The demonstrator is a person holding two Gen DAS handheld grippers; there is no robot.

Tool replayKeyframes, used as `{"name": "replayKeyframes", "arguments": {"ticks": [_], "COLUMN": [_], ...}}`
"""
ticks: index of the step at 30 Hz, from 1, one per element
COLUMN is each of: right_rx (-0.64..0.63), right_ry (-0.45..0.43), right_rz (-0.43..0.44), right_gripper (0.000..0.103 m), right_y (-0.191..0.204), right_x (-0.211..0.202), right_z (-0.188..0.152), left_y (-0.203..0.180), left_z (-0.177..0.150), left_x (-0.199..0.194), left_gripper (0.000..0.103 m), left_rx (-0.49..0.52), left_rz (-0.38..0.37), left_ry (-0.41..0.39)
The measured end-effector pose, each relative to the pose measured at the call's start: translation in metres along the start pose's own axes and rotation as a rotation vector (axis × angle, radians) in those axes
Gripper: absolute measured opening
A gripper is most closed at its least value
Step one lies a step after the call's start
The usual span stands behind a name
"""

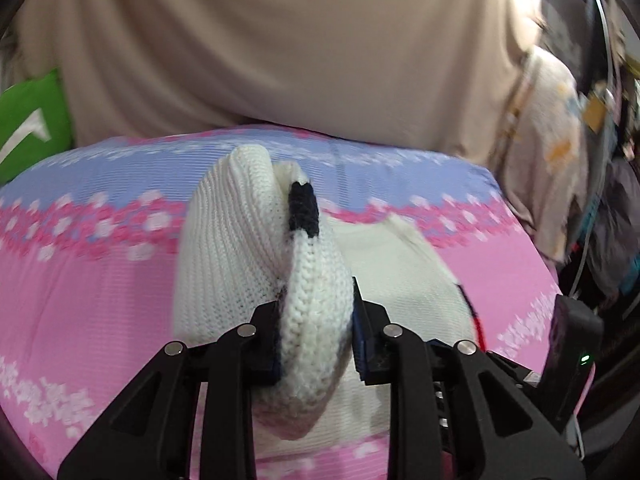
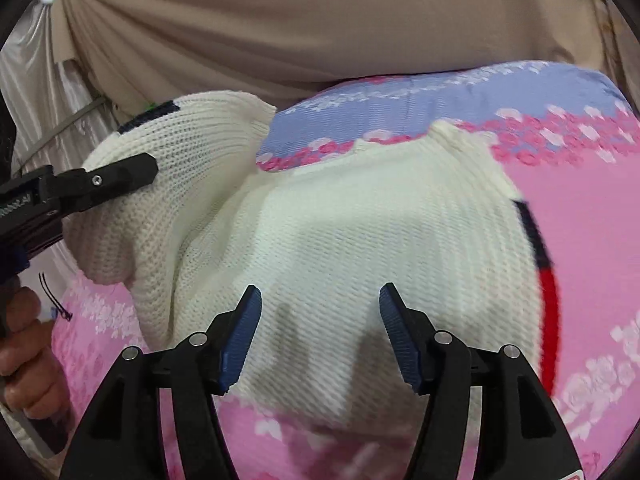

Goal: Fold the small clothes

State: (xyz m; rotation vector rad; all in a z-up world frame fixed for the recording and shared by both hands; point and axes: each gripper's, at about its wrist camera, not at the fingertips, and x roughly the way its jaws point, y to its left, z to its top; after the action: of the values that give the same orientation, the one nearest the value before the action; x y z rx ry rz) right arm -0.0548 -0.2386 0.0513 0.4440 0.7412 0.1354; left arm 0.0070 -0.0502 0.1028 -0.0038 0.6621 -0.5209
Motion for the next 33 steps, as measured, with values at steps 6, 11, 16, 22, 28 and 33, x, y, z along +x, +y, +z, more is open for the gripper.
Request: {"name": "replayKeyframes", "arguments": {"ticks": [6,11,16,22,28,33], "right_rx": [0.129,0.124,0.046,0.014,0.019,-0.01], "right_ry": [-0.039,-0.07,-0.09,0.003,0.15,0.231], "right_rz": [-0.129,-0.11,-0.021,0.139,0.189,0.199], "right_gripper": [0.061,0.062,0.065,0.076,0.076,0.06], "right_y": [-0.07,-0.074,-0.052,-0.024,0.002,0.022], "right_x": [-0.049,-0.066,-0.068,-0.031,0.03,0.07], "right_z": [-0.016,-0.01,0.017,0.05,0.065,0.064], "left_y": [-0.059,-0.069,-0.044,0.002,0.042,0.047], "left_z": [-0.025,-0.034,-0.033,-0.05,-0.079,-0.09], "left_x": [0.08,0.08,0.015,-0.02,-0.001,0.019], "left_gripper": [0.024,0.03,0.049,0.063,0.063,0.064], "left_rx": [0.083,0.113,0.082,-0.006,-0.137,-0.152], "left_rz": [-0.042,0.008,-0.002,0.066,0.107,0.121], "left_ry": [0.173,0.165,0.058,0.064,0.178,0.219]}}
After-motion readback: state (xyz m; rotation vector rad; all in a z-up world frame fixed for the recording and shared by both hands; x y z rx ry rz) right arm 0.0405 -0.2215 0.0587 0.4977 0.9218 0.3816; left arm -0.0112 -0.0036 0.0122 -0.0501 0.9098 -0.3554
